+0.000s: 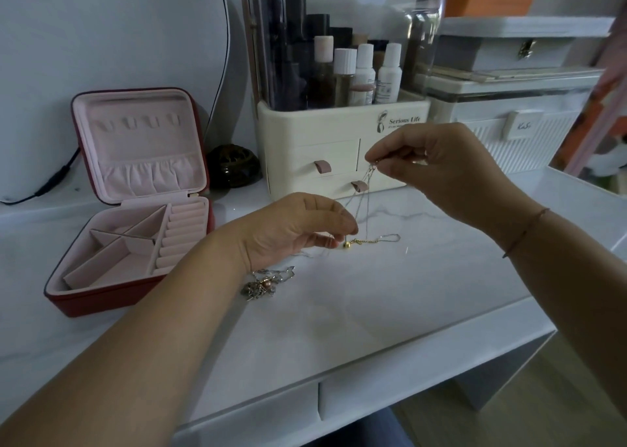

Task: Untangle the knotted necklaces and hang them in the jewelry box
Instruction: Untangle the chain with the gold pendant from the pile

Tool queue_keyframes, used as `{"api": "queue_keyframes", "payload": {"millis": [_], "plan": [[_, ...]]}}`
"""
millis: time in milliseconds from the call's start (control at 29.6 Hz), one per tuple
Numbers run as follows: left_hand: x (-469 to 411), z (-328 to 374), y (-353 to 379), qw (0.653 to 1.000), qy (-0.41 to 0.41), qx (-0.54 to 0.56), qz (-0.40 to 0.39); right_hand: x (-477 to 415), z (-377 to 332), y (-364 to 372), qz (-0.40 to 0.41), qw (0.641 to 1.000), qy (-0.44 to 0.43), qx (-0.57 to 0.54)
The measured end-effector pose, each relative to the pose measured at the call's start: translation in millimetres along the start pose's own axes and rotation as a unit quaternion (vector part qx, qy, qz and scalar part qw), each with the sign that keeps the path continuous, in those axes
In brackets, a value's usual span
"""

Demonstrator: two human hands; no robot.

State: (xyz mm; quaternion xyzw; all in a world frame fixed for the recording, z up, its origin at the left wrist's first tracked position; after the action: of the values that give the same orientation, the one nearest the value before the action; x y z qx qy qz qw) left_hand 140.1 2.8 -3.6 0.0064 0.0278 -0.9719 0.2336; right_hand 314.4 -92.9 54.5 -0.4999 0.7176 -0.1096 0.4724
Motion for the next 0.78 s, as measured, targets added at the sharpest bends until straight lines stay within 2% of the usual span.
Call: {"api": "queue_keyframes", "payload": {"millis": [101, 270, 439, 642, 777], "plan": [[1.4, 0.5, 2.0, 0.999, -0.012, -0.008, -0.031, 0.3, -3.3, 1.4, -0.013, 1.000, -0.003, -0.012], [2.9, 4.2, 5.5, 0.999, -0.015, -0.044, -0.018, -3.1, -8.1, 0.9, -0.014, 0.999, -0.030, -0.016], [2.7, 10.9, 4.6, 0.992, 0.009, -0.100, 0.077, -6.8, -12.8, 0.8, -0.012, 0.998, -0.053, -0.023], [4.8, 21.0, 6.5, 0.980, 0.111, -0.024, 0.163, -7.3, -19.3, 3.3, -0.021, 0.997, -0.070, -0.019], [5.6, 22.9, 10.3, 0.975, 0.129, -0.001, 0.181, -6.7, -22.7, 7.6, -0.024, 0.997, -0.063, -0.024]]}}
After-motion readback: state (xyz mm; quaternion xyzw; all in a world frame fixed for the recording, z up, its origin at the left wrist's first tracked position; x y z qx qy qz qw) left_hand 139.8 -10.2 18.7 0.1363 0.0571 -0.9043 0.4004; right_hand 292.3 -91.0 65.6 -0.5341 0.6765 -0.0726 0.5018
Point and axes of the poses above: each hand's wrist, its own x-axis away from the middle knuckle, its own y-axis out of the palm, z = x × y, the point moved 1 cm from there along -x, towards the middle knuckle
